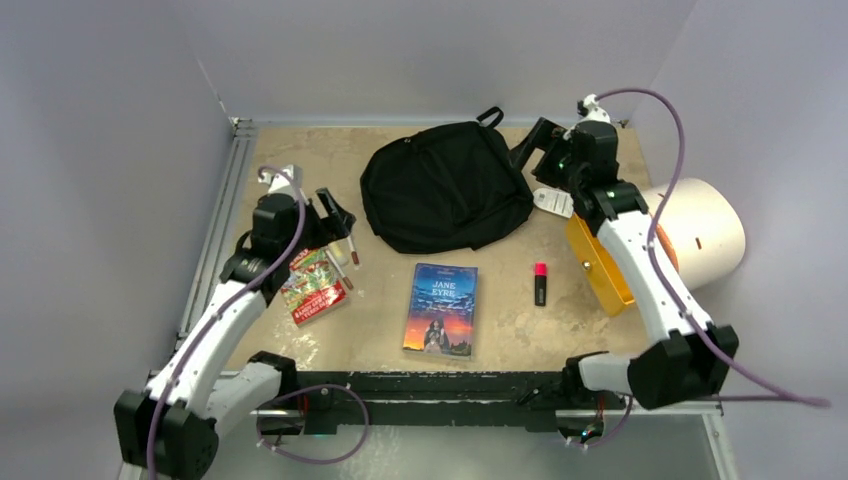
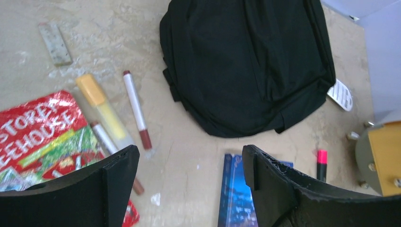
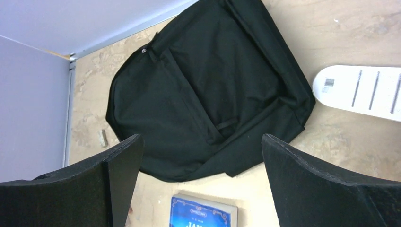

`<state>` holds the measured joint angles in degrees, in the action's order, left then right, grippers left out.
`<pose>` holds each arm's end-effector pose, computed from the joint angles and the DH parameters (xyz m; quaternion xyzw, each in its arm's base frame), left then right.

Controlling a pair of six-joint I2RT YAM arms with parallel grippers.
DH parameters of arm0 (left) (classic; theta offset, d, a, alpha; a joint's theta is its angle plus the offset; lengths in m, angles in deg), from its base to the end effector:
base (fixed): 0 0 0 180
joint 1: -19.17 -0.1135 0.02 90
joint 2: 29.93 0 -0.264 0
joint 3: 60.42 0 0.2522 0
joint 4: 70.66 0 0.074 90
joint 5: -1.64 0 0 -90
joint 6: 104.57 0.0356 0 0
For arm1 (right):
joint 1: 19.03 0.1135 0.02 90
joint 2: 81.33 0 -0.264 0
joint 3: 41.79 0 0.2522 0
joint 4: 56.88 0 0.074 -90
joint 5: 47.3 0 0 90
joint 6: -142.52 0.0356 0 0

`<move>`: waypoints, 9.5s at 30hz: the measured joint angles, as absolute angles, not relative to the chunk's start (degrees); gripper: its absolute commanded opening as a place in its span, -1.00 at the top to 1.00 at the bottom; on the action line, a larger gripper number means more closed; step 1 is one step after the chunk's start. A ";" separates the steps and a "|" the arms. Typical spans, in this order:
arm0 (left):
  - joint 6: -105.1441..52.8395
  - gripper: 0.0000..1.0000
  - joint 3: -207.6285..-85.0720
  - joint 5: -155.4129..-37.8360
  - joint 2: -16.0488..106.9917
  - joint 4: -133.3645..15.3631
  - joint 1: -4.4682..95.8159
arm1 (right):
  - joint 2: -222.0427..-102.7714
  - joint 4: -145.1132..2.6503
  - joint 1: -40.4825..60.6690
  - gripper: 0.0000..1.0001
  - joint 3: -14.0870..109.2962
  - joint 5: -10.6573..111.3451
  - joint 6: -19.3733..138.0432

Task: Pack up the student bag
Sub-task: Move the student bag to the center of the board, then unzip the student bag at the center of the board.

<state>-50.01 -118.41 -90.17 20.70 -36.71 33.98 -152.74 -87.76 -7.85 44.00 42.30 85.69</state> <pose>0.1937 -0.0524 0.3008 -0.1442 0.8384 -0.2353 0.4701 0.2799 0.0551 0.3952 0.1549 0.7861 0.2232 0.5551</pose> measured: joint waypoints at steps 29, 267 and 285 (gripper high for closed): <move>-50.95 0.03 -132.24 -100.26 76.04 -77.19 29.15 | -214.27 -63.87 0.56 -0.69 85.53 48.33 94.13; -74.17 1.00 -99.79 -94.19 59.43 -90.31 46.31 | -203.69 -48.48 7.60 1.00 49.09 53.55 98.78; -74.78 0.97 -100.86 -94.91 59.65 -88.99 46.24 | -194.36 -47.59 8.78 1.00 47.23 52.64 92.92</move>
